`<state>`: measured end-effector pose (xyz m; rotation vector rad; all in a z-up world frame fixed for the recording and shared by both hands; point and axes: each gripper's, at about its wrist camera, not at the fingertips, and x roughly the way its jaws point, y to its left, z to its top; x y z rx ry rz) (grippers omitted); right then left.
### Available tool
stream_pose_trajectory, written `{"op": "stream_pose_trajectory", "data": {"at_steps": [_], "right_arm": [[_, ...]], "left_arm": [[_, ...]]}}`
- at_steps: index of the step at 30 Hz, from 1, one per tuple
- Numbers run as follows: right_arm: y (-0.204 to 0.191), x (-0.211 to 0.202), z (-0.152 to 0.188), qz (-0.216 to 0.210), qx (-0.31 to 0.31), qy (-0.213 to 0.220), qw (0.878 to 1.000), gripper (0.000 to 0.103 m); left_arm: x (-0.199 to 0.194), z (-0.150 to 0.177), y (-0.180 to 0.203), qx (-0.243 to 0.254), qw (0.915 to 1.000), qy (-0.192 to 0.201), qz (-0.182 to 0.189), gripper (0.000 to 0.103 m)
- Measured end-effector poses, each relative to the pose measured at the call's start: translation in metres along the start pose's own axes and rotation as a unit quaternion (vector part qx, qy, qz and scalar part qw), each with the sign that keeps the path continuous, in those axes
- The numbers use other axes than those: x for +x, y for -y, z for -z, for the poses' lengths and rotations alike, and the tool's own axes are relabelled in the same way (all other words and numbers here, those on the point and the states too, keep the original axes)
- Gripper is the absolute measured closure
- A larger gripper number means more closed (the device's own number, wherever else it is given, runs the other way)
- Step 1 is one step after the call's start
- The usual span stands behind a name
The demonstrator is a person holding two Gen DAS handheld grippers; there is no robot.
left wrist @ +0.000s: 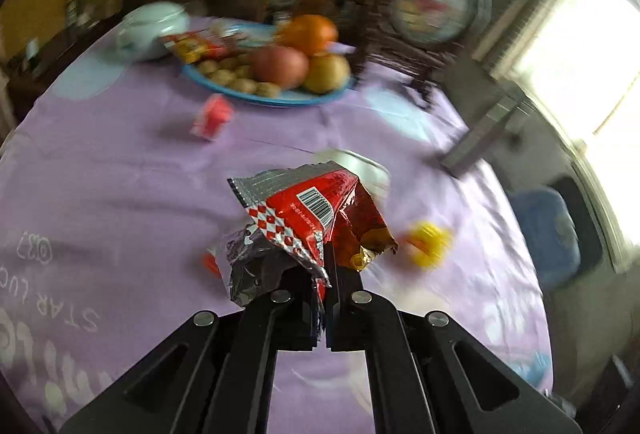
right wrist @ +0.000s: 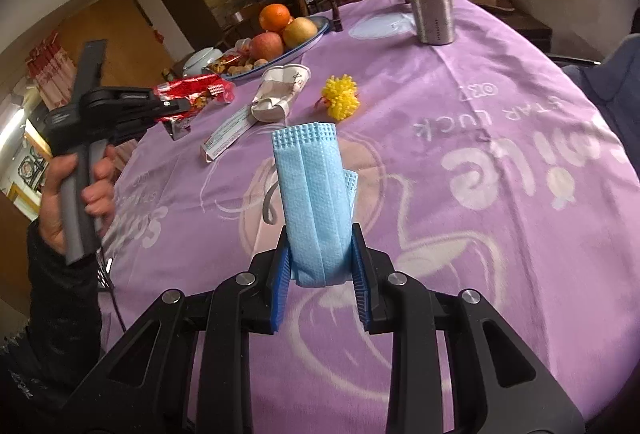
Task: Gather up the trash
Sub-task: 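Carry the blue mask and red chip bag to the red basket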
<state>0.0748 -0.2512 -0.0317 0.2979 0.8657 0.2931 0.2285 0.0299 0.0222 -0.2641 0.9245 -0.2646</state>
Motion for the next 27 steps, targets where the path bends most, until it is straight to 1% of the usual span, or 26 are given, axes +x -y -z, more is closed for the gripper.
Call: {"op": "stream_pose_trajectory", "data": {"at_steps": [2, 4, 6, 8, 10, 12, 13, 16, 17, 19, 20, 22, 25, 26, 27], "right_arm": [[0.001, -0.008, 0.006, 0.013, 0.001, 0.005, 1.000, 0.073], [0.003, -0.018, 0.015, 0.032, 0.003, 0.009, 0.999, 0.074], [0.007, -0.028, 0.025, 0.049, 0.003, 0.011, 0.999, 0.074], [0.016, -0.041, 0.036, 0.067, 0.010, 0.014, 0.998, 0.075], [0.026, -0.055, 0.048, 0.083, 0.018, 0.019, 0.996, 0.075], [0.040, -0.073, 0.061, 0.099, 0.034, 0.027, 0.994, 0.075], [0.047, -0.082, 0.067, 0.106, 0.043, 0.032, 0.993, 0.075], [0.070, -0.110, 0.091, 0.126, 0.067, 0.042, 0.989, 0.075], [0.077, -0.119, 0.100, 0.136, 0.074, 0.043, 0.987, 0.075], [0.091, -0.131, 0.113, 0.148, 0.088, 0.045, 0.984, 0.075], [0.102, -0.141, 0.125, 0.154, 0.102, 0.048, 0.982, 0.075], [0.116, -0.154, 0.140, 0.164, 0.120, 0.053, 0.978, 0.075], [0.144, -0.176, 0.170, 0.184, 0.152, 0.056, 0.970, 0.075], [0.152, -0.180, 0.178, 0.188, 0.162, 0.055, 0.967, 0.075], [0.165, -0.185, 0.191, 0.194, 0.178, 0.052, 0.963, 0.075]], "left_arm": [[-0.010, 0.015, 0.020, 0.024, 0.9995, 0.000, 0.021, 0.100], [-0.016, 0.031, 0.039, 0.048, 0.9983, -0.002, 0.032, 0.100], [-0.019, 0.051, 0.063, 0.075, 0.9954, -0.015, 0.058, 0.100], [-0.022, 0.072, 0.087, 0.106, 0.9908, -0.030, 0.078, 0.100], [-0.025, 0.093, 0.111, 0.140, 0.9844, -0.040, 0.098, 0.100], [-0.027, 0.116, 0.139, 0.178, 0.9750, -0.054, 0.122, 0.100], [-0.028, 0.128, 0.155, 0.196, 0.9685, -0.065, 0.139, 0.100], [-0.030, 0.154, 0.185, 0.232, 0.9535, -0.089, 0.171, 0.100], [-0.032, 0.165, 0.198, 0.249, 0.9471, -0.094, 0.180, 0.100], [-0.035, 0.182, 0.219, 0.276, 0.9369, -0.097, 0.191, 0.100], [-0.036, 0.193, 0.232, 0.292, 0.9293, -0.105, 0.201, 0.100], [-0.036, 0.213, 0.256, 0.316, 0.9174, -0.120, 0.211, 0.100], [-0.032, 0.238, 0.284, 0.341, 0.9048, -0.136, 0.216, 0.100], [-0.030, 0.250, 0.297, 0.355, 0.8968, -0.146, 0.221, 0.100], [-0.027, 0.260, 0.306, 0.366, 0.8906, -0.153, 0.222, 0.100]]}}
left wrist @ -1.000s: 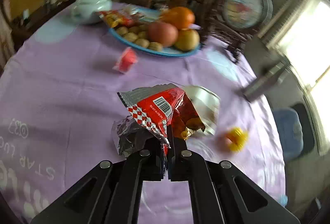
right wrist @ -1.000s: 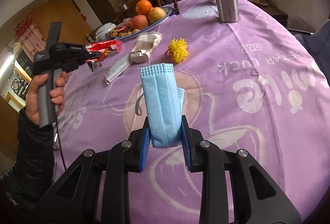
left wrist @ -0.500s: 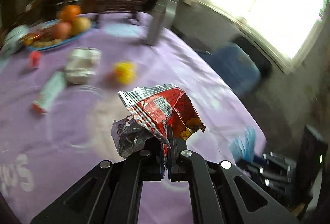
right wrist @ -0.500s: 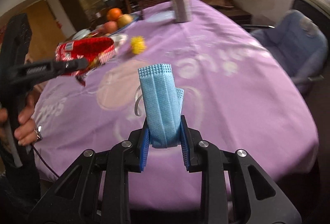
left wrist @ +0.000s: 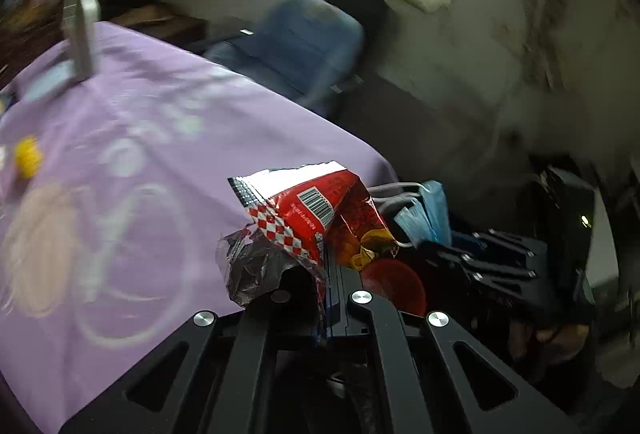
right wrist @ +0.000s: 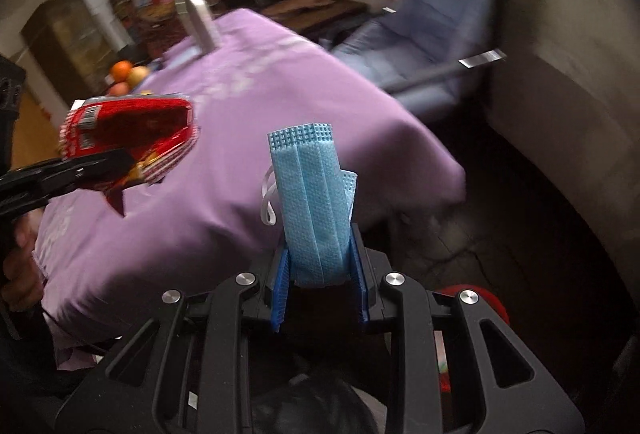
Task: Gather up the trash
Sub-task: 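Carry the blue mask and red chip bag to the red basket, then open both grippers to drop the mask and chip bag into the basket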
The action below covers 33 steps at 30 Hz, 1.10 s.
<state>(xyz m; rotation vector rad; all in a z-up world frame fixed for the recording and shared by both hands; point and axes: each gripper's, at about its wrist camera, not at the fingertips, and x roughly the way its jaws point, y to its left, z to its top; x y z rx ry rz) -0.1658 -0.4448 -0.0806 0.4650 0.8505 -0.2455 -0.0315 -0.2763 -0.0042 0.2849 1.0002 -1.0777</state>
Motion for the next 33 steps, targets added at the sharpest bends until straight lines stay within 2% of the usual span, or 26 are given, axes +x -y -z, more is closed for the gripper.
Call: {"op": "stream_pose_trajectory", "data": {"at_steps": [3, 7, 11, 13, 15, 18, 20, 23, 29, 33], "right_arm": [[0.044, 0.001, 0.021, 0.019, 0.041, -0.014, 0.999, 0.075], [0.100, 0.010, 0.049, 0.048, 0.091, -0.033, 0.994, 0.075], [0.163, 0.031, 0.086, 0.071, 0.162, -0.071, 0.982, 0.075], [0.185, 0.043, 0.106, 0.071, 0.193, -0.086, 0.975, 0.075], [0.204, 0.059, 0.127, 0.066, 0.227, -0.104, 0.966, 0.075], [0.226, 0.090, 0.155, 0.055, 0.273, -0.143, 0.950, 0.075], [0.235, 0.106, 0.169, 0.052, 0.286, -0.161, 0.943, 0.075], [0.245, 0.124, 0.185, 0.050, 0.308, -0.176, 0.934, 0.074], [0.256, 0.147, 0.208, 0.059, 0.331, -0.200, 0.920, 0.073], [0.265, 0.156, 0.215, 0.058, 0.343, -0.211, 0.914, 0.072]], "left_arm": [[0.033, 0.001, 0.040, 0.043, 0.9984, -0.034, 0.012, 0.100], [0.084, 0.006, 0.089, 0.102, 0.9911, -0.081, 0.026, 0.100], [0.140, 0.023, 0.133, 0.159, 0.9776, -0.134, 0.033, 0.100], [0.170, 0.033, 0.147, 0.167, 0.9709, -0.167, 0.038, 0.100], [0.195, 0.041, 0.153, 0.171, 0.9647, -0.195, 0.046, 0.100], [0.242, 0.055, 0.161, 0.185, 0.9548, -0.232, 0.022, 0.100], [0.270, 0.067, 0.160, 0.184, 0.9490, -0.256, 0.007, 0.100], [0.304, 0.082, 0.158, 0.182, 0.9406, -0.287, 0.010, 0.100], [0.363, 0.106, 0.161, 0.185, 0.9250, -0.332, 0.014, 0.100], [0.383, 0.117, 0.162, 0.192, 0.9168, -0.350, 0.009, 0.099]]}}
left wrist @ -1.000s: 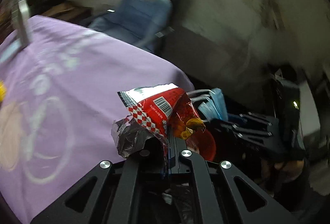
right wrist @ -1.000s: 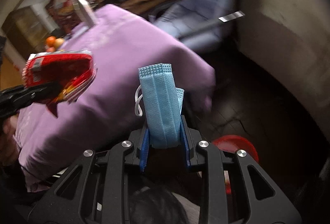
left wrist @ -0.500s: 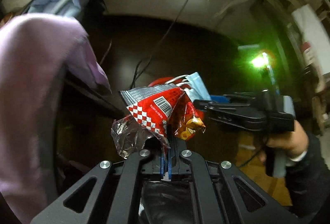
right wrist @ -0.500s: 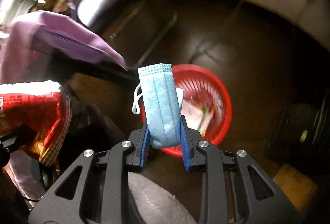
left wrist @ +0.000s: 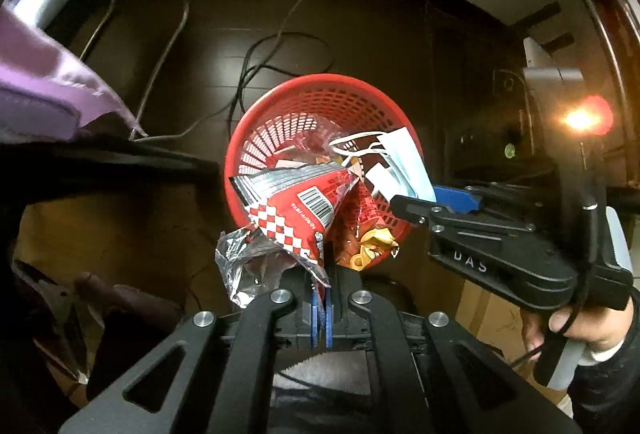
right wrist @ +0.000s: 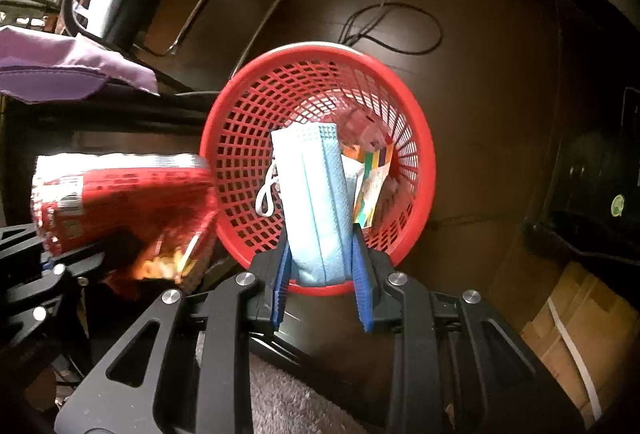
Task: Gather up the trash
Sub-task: 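Open both grippers to drop the mask and chip bag into the basket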
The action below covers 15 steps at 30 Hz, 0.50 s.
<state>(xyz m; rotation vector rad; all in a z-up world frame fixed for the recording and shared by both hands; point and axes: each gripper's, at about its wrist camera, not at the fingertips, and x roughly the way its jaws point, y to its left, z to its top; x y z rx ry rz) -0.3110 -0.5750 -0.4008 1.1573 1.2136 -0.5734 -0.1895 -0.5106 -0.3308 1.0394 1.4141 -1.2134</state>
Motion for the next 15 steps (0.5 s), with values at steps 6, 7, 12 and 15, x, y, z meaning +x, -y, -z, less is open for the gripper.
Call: {"op": "stream_pose_trajectory", "data": {"at_steps": [6, 7, 12, 15], "right_arm": [[0.001, -0.006, 0.003, 0.016, 0.015, 0.011, 1.000, 0.049], [0.000, -0.006, 0.002, 0.016, 0.014, 0.014, 1.000, 0.049], [-0.001, -0.024, 0.002, 0.021, 0.026, 0.035, 0.999, 0.048], [-0.006, -0.035, 0.002, 0.024, 0.023, 0.044, 0.998, 0.046]], "left_arm": [[-0.007, -0.001, -0.008, -0.027, 0.9995, 0.012, 0.012, 0.060], [-0.008, 0.000, -0.009, -0.028, 0.9994, 0.013, 0.016, 0.060], [-0.023, 0.011, -0.009, -0.026, 0.9993, 0.020, 0.021, 0.052], [-0.039, 0.025, -0.006, -0.013, 0.9991, 0.036, 0.021, 0.051]]}}
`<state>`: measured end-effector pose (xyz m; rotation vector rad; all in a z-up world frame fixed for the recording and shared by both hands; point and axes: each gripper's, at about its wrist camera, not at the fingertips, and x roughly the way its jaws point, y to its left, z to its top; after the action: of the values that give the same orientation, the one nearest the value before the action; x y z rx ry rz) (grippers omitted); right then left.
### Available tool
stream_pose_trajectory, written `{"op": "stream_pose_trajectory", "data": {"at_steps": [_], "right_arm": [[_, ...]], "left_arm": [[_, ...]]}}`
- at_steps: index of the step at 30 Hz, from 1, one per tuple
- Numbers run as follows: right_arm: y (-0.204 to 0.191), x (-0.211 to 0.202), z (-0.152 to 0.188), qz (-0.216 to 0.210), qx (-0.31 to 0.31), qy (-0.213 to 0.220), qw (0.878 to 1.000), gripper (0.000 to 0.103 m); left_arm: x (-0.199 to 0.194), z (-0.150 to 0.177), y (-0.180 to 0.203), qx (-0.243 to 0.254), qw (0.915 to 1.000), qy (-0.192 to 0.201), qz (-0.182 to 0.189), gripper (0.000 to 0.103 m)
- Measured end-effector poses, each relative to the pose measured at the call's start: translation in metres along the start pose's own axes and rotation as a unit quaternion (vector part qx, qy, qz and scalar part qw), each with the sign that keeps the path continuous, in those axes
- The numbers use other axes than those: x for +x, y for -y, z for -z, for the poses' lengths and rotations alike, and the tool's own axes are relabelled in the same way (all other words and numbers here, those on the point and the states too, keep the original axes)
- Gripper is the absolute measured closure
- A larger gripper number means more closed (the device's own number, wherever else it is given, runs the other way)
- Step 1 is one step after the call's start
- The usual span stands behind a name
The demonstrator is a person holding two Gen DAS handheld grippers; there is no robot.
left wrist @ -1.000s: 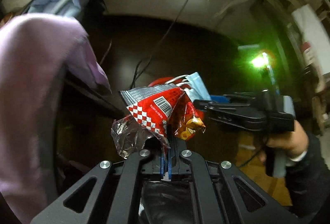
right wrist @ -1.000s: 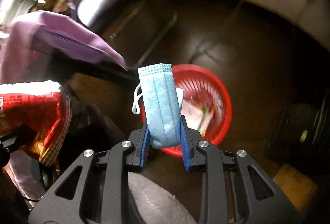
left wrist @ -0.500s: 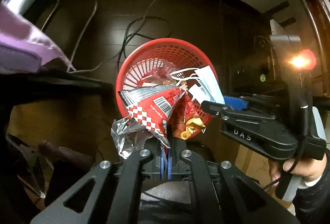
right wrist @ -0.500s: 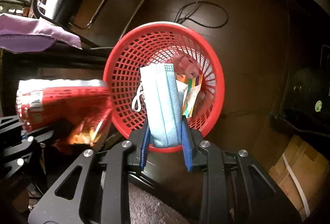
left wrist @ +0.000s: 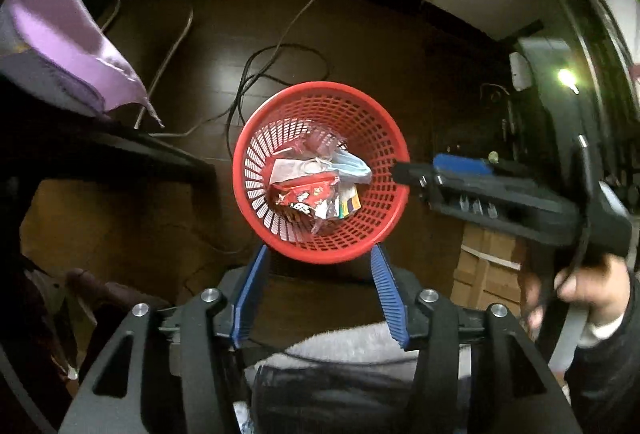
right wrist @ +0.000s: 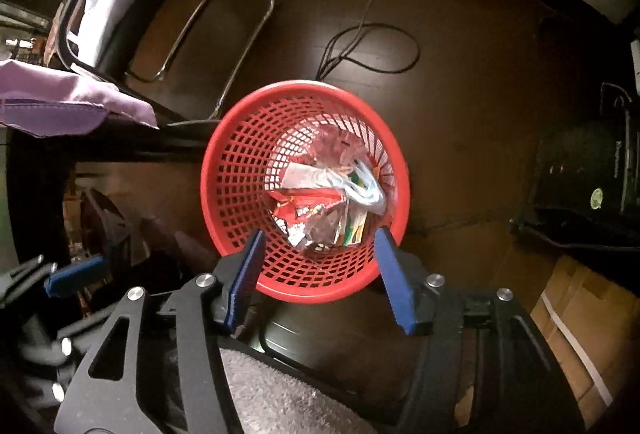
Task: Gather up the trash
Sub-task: 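Open both grippers to drop the mask and chip bag into the basket, then move both open tools back over the table toward the remaining trash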
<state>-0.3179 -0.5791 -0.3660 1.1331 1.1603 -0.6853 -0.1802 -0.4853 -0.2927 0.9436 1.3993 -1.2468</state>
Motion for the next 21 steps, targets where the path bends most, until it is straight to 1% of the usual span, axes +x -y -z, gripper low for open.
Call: {"op": "stream_pose_trajectory", "data": {"at_steps": [3, 6, 9, 12, 14, 16, 19, 21], "right_arm": [[-0.008, -0.013, -0.003, 0.005, -0.003, 0.013, 1.000, 0.042], [-0.016, -0.028, -0.007, 0.009, 0.002, 0.024, 1.000, 0.040], [-0.031, -0.045, -0.009, -0.006, 0.001, 0.028, 1.000, 0.040], [-0.054, -0.071, -0.007, 0.002, -0.026, 0.066, 0.997, 0.040], [-0.068, -0.088, -0.007, 0.007, -0.042, 0.090, 0.995, 0.038], [-0.083, -0.106, -0.006, -0.003, -0.051, 0.110, 0.993, 0.036], [-0.109, -0.130, -0.004, -0.018, -0.070, 0.136, 0.988, 0.035], [-0.130, -0.144, 0.000, -0.027, -0.092, 0.152, 0.984, 0.035]], "left_arm": [[-0.022, 0.012, 0.007, 0.007, 0.9997, 0.024, 0.000, 0.051], [-0.046, 0.022, 0.010, 0.012, 0.9981, 0.061, 0.004, 0.051], [-0.059, 0.027, 0.009, 0.010, 0.9953, 0.095, -0.012, 0.050], [-0.076, 0.036, 0.002, -0.010, 0.9931, 0.116, -0.013, 0.050], [-0.094, 0.044, -0.003, -0.021, 0.9897, 0.141, -0.008, 0.050], [-0.110, 0.052, -0.007, -0.028, 0.9866, 0.161, -0.004, 0.050], [-0.143, 0.068, -0.015, -0.036, 0.9781, 0.204, -0.024, 0.050], [-0.167, 0.081, -0.026, -0.057, 0.9717, 0.228, -0.022, 0.050]]}}
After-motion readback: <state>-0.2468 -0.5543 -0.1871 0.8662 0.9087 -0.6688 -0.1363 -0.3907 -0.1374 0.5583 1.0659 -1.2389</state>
